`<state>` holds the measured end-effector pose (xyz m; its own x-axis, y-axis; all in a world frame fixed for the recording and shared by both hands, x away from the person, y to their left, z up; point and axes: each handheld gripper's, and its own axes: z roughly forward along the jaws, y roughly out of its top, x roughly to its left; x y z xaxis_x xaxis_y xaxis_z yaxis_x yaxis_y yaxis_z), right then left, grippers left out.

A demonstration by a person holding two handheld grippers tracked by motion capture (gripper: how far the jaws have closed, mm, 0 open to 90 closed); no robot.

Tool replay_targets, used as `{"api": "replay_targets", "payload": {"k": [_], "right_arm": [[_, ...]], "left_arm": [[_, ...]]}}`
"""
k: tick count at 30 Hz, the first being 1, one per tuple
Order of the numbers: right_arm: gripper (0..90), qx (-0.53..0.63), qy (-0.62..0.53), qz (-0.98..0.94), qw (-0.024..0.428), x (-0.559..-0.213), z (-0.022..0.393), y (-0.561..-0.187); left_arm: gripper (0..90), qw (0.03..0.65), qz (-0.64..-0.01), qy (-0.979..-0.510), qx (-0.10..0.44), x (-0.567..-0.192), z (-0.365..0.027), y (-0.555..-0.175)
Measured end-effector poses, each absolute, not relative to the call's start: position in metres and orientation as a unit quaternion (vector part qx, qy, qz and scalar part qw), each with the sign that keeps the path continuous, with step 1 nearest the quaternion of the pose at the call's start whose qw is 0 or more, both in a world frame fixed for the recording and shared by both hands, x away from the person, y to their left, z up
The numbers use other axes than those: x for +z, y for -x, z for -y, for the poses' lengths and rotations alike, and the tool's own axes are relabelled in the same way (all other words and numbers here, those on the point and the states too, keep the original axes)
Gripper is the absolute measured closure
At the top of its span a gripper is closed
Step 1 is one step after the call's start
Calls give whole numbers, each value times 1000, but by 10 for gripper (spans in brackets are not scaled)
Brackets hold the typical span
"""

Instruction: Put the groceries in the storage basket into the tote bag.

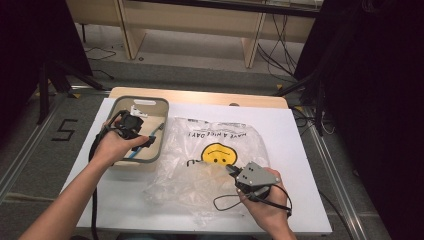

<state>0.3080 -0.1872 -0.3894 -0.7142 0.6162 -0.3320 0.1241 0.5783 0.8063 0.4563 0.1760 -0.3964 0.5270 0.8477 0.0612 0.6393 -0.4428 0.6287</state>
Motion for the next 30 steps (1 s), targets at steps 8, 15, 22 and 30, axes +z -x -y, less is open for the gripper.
{"api": "replay_targets", "payload": {"k": [8, 15, 22, 30], "right_arm": [[900, 400, -222, -835, 306, -390, 187, -308], [900, 401, -221, -835, 306, -391, 187, -308], [900, 401, -222, -834, 306, -391, 187, -308], [900, 400, -222, -835, 306, -391, 187, -309]], "left_arm": [[372, 245, -466, -831, 176, -416, -179, -479], [404, 209, -473, -839, 167, -429, -176, -496], [434, 199, -476, -839, 171, -434, -175, -508], [444, 187, -479, -842, 164, -444, -175, -516]]}}
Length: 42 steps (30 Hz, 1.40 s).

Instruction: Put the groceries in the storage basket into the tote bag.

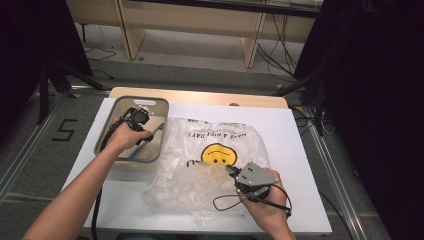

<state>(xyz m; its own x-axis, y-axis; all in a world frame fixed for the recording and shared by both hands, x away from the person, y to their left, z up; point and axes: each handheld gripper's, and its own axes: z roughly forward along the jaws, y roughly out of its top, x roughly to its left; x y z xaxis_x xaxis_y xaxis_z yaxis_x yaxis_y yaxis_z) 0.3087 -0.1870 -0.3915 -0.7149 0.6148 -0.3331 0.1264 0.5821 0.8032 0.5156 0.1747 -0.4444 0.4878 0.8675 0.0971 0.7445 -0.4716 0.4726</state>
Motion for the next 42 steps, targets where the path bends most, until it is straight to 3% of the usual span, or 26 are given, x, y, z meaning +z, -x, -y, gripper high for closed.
{"api": "replay_targets", "payload": {"k": [42], "right_arm": [[900, 399, -220, -836, 305, -393, 186, -309]], "left_arm": [[672, 187, -466, -856, 121, -460, -173, -524]]}}
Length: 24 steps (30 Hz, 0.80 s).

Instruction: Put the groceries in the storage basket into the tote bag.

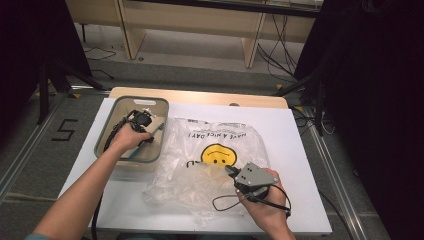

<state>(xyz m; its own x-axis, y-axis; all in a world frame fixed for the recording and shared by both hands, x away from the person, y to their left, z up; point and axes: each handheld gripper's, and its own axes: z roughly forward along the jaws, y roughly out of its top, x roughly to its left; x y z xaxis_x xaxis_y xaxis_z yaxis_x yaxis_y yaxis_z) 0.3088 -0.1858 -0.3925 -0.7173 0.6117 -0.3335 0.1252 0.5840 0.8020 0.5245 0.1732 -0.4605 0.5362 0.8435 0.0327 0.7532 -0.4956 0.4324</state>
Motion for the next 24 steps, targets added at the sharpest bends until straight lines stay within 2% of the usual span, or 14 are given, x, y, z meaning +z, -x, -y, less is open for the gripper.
{"api": "replay_targets", "payload": {"k": [13, 24], "right_arm": [[900, 399, -220, -836, 305, -393, 186, -309], [900, 400, -219, -836, 305, -393, 186, -309]], "left_arm": [[790, 183, -472, -855, 112, -460, -173, -525], [800, 171, -478, -853, 122, -459, -169, -524]]}}
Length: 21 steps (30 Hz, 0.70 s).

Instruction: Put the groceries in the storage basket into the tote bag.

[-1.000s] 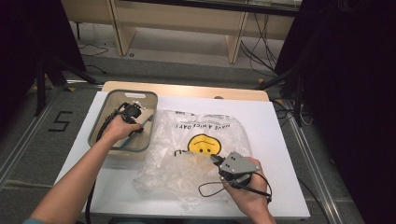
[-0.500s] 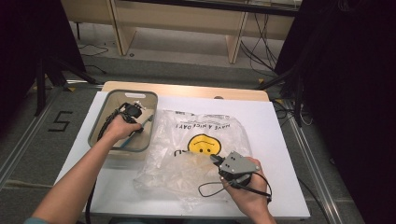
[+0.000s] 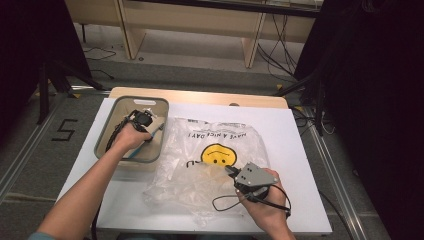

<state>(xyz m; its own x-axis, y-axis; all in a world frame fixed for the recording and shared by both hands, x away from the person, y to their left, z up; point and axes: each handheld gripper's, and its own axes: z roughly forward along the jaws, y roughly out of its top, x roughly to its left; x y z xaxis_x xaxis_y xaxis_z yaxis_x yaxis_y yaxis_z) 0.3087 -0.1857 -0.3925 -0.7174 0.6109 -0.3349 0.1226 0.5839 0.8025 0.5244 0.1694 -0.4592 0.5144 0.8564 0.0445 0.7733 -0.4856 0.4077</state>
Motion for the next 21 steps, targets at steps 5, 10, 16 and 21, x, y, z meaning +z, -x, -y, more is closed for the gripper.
{"api": "replay_targets", "payload": {"k": [5, 10, 16, 21], "right_arm": [[900, 399, -221, -836, 304, -393, 186, -309], [900, 399, -221, -837, 303, -393, 186, -309], [900, 399, -220, -837, 303, -393, 185, -309], [900, 399, -220, -837, 303, -394, 184, -309]], "left_arm": [[805, 165, -479, -852, 130, -459, -169, -524], [807, 163, -483, -850, 135, -459, -170, -524], [823, 165, -482, -849, 141, -455, -173, -524], [823, 164, -482, -849, 139, -455, -175, -524]]}}
